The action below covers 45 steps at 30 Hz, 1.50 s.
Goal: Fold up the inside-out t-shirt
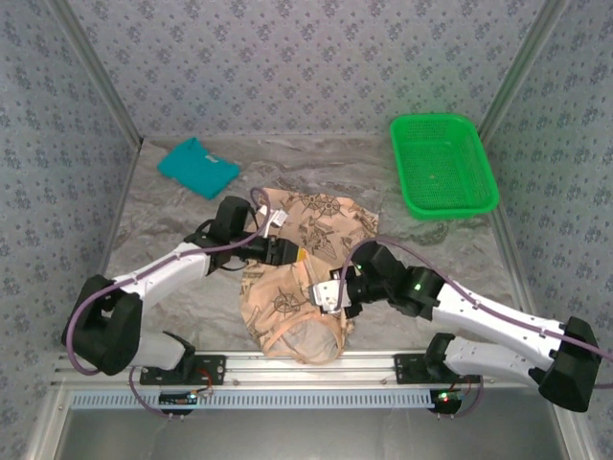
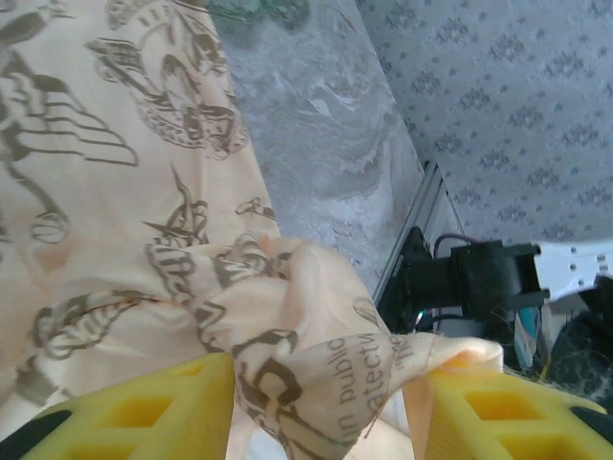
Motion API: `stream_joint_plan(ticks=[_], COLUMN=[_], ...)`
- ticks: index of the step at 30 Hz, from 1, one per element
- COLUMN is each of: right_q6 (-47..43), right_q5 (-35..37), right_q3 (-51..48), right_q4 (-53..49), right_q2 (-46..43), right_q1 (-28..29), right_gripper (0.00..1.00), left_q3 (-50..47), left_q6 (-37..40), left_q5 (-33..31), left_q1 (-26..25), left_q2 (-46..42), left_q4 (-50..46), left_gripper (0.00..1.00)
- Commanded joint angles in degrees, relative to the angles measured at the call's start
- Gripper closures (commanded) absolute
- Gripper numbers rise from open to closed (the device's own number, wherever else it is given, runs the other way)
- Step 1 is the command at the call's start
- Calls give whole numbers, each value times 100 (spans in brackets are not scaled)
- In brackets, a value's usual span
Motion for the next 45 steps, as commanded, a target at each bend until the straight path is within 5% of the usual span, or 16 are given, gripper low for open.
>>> stream_joint_plan(ticks=[1, 4, 8, 9, 10, 11, 16, 20, 23, 33, 39, 45], right_q6=[241, 632, 1737, 1858, 1980, 2125, 3016, 3623, 3837, 4263, 5279, 5996], right_q5=[-646, -718, -784, -693, -607, -504, 9, 827, 1454, 1475, 997, 1198], right_q3=[199, 216, 332, 362, 367, 392, 378, 395, 364, 471, 717, 370], right_q4=[468, 931, 1142, 1098, 1072, 1046, 1187, 919, 593, -572, -1670, -1166], right_q2=[316, 494, 569, 544, 505, 459, 63, 93, 438, 519, 957, 1929], right_q1=[-15, -180, -1105, -1329, -1533, -1777, -3179, -4150, -4362, -3393, -1724, 10], right_gripper=[97, 99, 100, 100, 100, 100, 100, 99, 82, 64, 62, 61], left_q3=[274, 297, 370, 352, 310, 220, -133, -162, -165, -162, -772, -1270], left_q6=[-437, -587, -309, -257, -281, -332, -199, 316, 520, 441, -213, -1082], left_q5=[-295, -618, -983, -1129, -1332, -1436, -1624, -2353, -2651, -2906, -3289, -3443], left_q1=[264, 529, 770, 778, 770, 778, 439, -442, -823, -1637, -2241, -2991], left_q2=[-298, -446, -557, -608, -668, -741, -1277, -1513, -1505, -1522, -1550, -1777], left_q4=[-203, -235, -710, -838, -937, -924, -1021, -1493, -1814, -2719, -2665, -2305], left_gripper=[45, 39, 35, 30, 3, 0, 0, 0, 0, 9, 10, 10])
